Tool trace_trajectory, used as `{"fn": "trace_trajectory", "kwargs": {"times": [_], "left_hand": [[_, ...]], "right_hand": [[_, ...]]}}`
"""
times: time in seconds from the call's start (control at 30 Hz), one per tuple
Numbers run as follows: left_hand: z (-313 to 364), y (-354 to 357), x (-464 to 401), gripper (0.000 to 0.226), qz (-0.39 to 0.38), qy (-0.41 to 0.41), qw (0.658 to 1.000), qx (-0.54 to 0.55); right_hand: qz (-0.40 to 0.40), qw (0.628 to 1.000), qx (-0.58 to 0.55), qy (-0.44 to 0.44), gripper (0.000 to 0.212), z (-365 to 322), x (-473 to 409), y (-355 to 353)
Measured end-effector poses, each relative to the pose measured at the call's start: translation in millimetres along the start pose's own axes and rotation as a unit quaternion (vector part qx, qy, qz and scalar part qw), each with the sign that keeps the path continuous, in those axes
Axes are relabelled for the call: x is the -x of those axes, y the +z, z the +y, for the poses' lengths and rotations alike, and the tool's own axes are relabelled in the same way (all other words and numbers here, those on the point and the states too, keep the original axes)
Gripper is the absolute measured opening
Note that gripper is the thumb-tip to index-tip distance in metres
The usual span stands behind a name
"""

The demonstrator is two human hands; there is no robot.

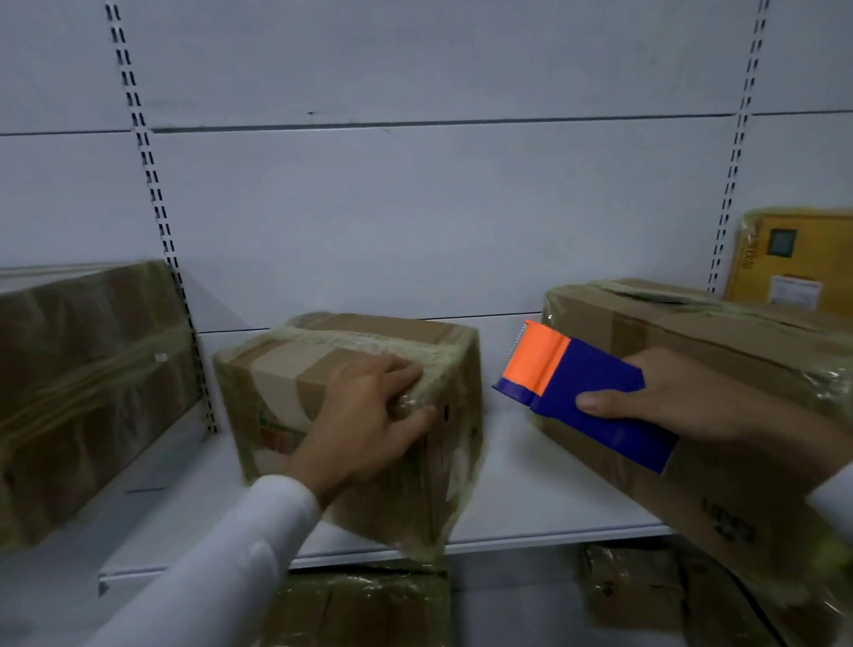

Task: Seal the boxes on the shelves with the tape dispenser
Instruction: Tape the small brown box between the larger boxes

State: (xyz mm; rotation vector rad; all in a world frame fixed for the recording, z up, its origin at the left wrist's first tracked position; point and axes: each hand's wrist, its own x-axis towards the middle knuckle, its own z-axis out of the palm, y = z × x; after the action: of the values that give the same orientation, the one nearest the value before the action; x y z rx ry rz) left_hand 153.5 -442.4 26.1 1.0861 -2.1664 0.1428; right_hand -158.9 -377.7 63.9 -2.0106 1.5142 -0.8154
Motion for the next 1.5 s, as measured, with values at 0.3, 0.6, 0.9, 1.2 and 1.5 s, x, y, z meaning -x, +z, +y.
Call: {"fn": "trace_trajectory", "kwargs": {"times": [0.3,0.6,0.9,1.2,1.5], "left_hand": [[-39,-42,47,0.044,-0.082,-0.009,0.980,0.182],[-34,-30,36,0.045,-0.040,-0.074,0.993,0.082],[3,-43,54,0.029,0.075,-0.068,0.977,0.188],[40,-49,63,0.032,-0.130,-0.136,0.850,0.491],[26,-45,63,0.021,-0.060,-0.151,0.868,0.469]], "right_hand": [[-0.090,0.994,-0.030,-0.048,0.030,-13,9,-2],[-0.112,0.992,0.015,-0.054,0.036,-32,8,24],[-0.127,0.989,0.023,-0.071,0.046,-44,16,32],[-0.181,0.978,0.010,-0.101,0.023,-60,11,41],[-0.204,0.972,0.040,-0.108,0.034,-65,-4,44]]}}
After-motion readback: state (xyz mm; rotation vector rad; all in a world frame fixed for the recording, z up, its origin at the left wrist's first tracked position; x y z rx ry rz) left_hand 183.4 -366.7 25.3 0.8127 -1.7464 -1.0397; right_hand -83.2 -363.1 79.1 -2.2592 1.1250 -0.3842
